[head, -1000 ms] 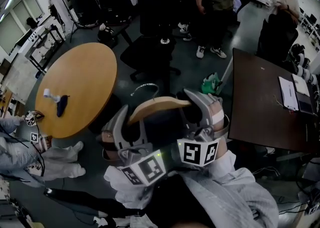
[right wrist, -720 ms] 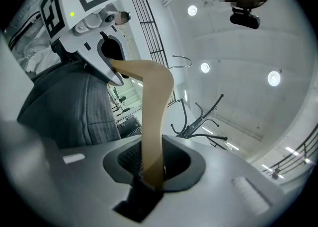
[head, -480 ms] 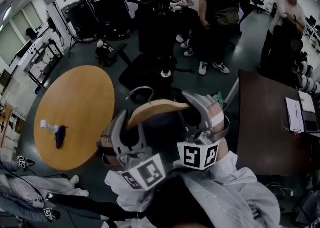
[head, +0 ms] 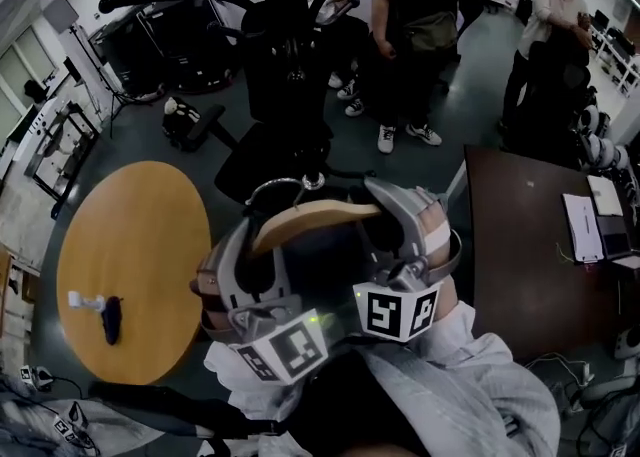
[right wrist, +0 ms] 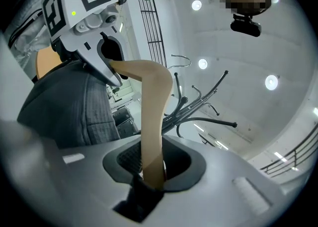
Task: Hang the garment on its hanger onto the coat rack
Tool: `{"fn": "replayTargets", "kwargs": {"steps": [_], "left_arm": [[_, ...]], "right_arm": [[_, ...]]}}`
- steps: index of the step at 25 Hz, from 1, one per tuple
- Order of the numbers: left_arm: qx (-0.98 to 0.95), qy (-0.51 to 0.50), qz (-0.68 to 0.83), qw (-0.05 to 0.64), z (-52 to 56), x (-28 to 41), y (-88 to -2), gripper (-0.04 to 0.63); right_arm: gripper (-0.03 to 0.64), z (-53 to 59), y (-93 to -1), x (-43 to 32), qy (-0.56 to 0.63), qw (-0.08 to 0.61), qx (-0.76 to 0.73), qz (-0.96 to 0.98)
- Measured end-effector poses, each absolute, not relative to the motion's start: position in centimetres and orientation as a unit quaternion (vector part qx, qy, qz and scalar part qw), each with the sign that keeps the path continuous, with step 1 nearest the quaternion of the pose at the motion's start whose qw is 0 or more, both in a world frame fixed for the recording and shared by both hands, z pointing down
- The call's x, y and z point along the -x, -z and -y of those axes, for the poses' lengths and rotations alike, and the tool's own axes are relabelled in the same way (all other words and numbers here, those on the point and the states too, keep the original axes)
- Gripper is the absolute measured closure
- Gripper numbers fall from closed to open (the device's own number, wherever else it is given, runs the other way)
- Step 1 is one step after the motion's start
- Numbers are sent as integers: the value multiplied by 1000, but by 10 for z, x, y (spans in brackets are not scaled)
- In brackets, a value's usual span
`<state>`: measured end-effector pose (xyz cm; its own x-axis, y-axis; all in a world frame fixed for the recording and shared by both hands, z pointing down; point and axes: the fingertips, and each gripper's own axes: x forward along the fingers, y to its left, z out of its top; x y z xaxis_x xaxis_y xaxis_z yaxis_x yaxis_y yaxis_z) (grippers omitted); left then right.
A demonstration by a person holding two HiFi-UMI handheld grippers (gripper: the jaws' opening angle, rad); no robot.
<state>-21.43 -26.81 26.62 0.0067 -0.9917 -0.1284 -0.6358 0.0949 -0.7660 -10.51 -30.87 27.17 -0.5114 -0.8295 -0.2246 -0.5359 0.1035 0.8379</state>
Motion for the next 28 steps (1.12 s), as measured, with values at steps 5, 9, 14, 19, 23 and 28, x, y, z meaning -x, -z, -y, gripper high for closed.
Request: {"fn": "replayTargets", "kwargs": {"steps": [5, 9, 14, 19, 23, 28], "left_arm": [[641, 233, -630, 371, 315, 218, -246, 502], [661, 208, -610, 383, 342, 218, -236, 502], [675, 195, -592, 395, 364, 211, -228, 502], [682, 198, -585, 391, 384, 202, -225, 502], [681, 197, -591, 385, 402, 197, -223, 502], [683, 206, -595, 369, 427, 198, -232, 502]], "right_arm": [[531, 347, -253, 105, 478, 158, -511, 697], [526, 364, -242, 103, 479, 163, -542, 670], [520, 380, -233, 93, 482, 161, -567, 648], [517, 399, -228, 86, 477, 162, -568, 651], [517, 418, -226, 79, 477, 170, -561, 655], [517, 445, -232, 82, 478, 181, -546, 664]]}}
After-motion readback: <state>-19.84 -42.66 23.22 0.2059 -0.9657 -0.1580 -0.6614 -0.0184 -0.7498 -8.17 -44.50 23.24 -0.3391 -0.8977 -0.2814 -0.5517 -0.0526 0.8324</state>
